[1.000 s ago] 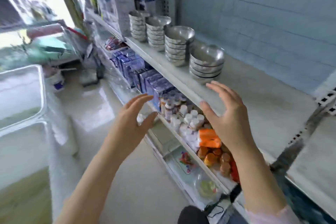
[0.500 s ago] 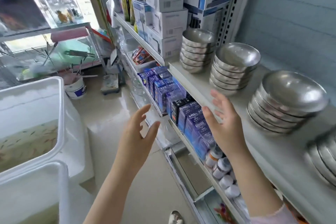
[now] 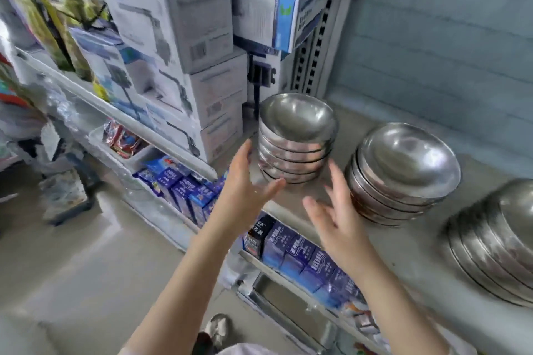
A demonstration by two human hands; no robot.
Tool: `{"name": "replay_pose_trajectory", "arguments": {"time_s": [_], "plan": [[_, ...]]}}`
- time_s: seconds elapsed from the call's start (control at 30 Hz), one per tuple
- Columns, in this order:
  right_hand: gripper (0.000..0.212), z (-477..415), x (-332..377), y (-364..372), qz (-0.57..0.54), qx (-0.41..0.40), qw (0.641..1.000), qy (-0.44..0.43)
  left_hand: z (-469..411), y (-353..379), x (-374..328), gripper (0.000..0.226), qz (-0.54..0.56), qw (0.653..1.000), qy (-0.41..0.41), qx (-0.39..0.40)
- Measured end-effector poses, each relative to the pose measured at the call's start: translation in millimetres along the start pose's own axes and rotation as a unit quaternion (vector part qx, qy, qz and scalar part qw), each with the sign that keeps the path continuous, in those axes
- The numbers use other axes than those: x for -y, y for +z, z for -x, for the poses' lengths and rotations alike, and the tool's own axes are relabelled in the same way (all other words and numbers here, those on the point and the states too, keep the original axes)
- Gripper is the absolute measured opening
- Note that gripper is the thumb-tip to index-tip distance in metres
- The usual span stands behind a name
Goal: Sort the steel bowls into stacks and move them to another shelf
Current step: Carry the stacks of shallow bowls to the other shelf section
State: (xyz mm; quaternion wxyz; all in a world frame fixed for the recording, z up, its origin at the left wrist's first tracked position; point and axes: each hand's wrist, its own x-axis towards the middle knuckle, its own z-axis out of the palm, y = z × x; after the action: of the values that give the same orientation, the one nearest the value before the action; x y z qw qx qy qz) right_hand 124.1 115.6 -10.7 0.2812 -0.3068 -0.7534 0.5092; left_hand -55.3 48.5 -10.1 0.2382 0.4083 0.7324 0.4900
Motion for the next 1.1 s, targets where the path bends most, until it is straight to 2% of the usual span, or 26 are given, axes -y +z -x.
{"name": "replay_pose_trajectory", "arguments": {"time_s": [0.07, 0.17, 0.23, 0.33, 0.4, 0.6, 0.8, 0.93, 1.1], "plan": [[0.072, -7.6, 5.5, 15.4, -0.007, -0.045, 0.999, 0.017, -31.8, -5.5, 8.3, 0.120, 0.001, 0.997, 0.039, 0.065], [0.068, -20.2, 12.5, 37.8, -0.049, -0.133, 0.989, 0.032, -54.9, -12.1, 18.0, 0.126, -0.033, 0.983, 0.095, 0.154], [0.061, -25.8, 20.4, 49.3, -0.073, -0.189, 0.978, 0.052, -62.1, -16.3, 22.5, 0.128, -0.022, 0.978, 0.105, 0.180], [0.079, -32.0, 27.9, 60.5, -0.027, -0.250, 0.966, 0.051, -67.0, -22.4, 24.7, 0.126, -0.017, 0.973, 0.100, 0.208], [0.084, -37.3, 28.9, 62.5, -0.036, -0.265, 0.961, 0.066, -68.1, -25.3, 24.8, 0.125, -0.015, 0.971, 0.104, 0.217], [0.061, -48.7, 43.6, 62.4, -0.054, -0.280, 0.955, 0.077, -68.4, -27.6, 28.9, 0.127, -0.028, 0.967, 0.138, 0.211], [0.071, -28.8, 56.6, 67.3, -0.042, -0.276, 0.957, 0.073, -60.8, -43.0, 20.9, 0.118, 0.033, 0.958, 0.172, 0.226], [0.073, -1.3, 74.5, 70.8, -0.101, -0.286, 0.952, 0.048, -44.5, -50.6, 8.0, 0.129, 0.026, 0.950, 0.223, 0.218], [0.076, 52.5, 94.2, 57.7, -0.143, -0.339, 0.929, 0.045, -7.2, -39.5, -15.8, 0.119, 0.050, 0.928, 0.265, 0.255]]}}
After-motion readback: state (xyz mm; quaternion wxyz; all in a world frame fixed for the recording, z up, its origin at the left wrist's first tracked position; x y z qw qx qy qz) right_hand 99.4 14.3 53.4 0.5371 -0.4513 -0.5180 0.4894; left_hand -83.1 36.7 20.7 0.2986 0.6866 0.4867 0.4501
